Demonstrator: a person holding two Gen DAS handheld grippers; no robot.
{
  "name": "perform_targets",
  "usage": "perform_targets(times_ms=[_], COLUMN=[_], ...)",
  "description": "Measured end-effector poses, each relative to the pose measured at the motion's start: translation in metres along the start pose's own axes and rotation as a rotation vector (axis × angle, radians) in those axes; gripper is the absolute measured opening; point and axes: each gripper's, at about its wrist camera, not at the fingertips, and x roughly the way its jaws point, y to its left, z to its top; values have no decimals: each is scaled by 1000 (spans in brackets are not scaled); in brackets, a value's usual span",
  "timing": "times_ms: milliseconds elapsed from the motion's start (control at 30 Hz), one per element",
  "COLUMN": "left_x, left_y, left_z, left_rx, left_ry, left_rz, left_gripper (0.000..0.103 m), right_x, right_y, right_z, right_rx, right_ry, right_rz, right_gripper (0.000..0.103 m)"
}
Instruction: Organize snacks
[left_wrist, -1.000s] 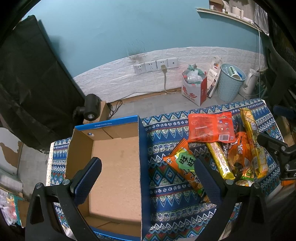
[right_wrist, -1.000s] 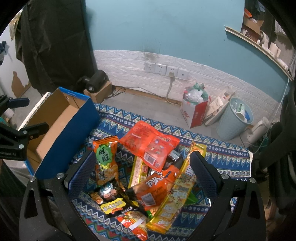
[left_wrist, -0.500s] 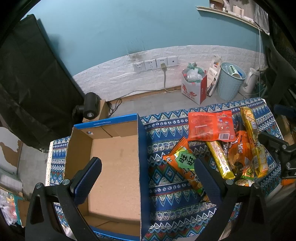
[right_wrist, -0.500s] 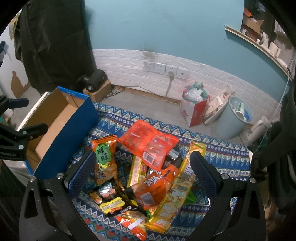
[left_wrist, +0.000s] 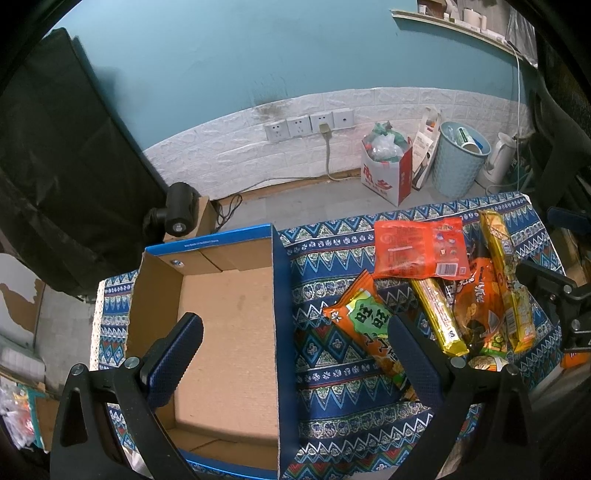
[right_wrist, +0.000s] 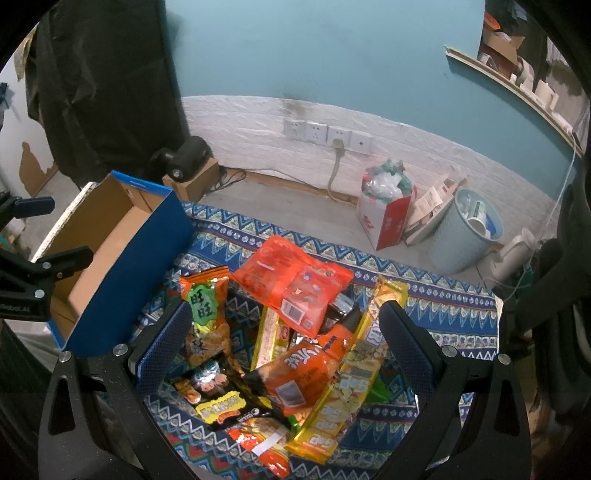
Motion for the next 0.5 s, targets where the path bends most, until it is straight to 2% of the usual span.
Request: perform_targets(times_ms=[500], left_x=[12], left_y=[-5], left_z=[2], left_rx=[13], left_ry=[37], left_rz=[12], left_gripper=[101], right_x=[2], right_y=[-3], right_z=[3], right_rx=[6], right_ry=[27], right_rz=[-18], right_gripper=[100])
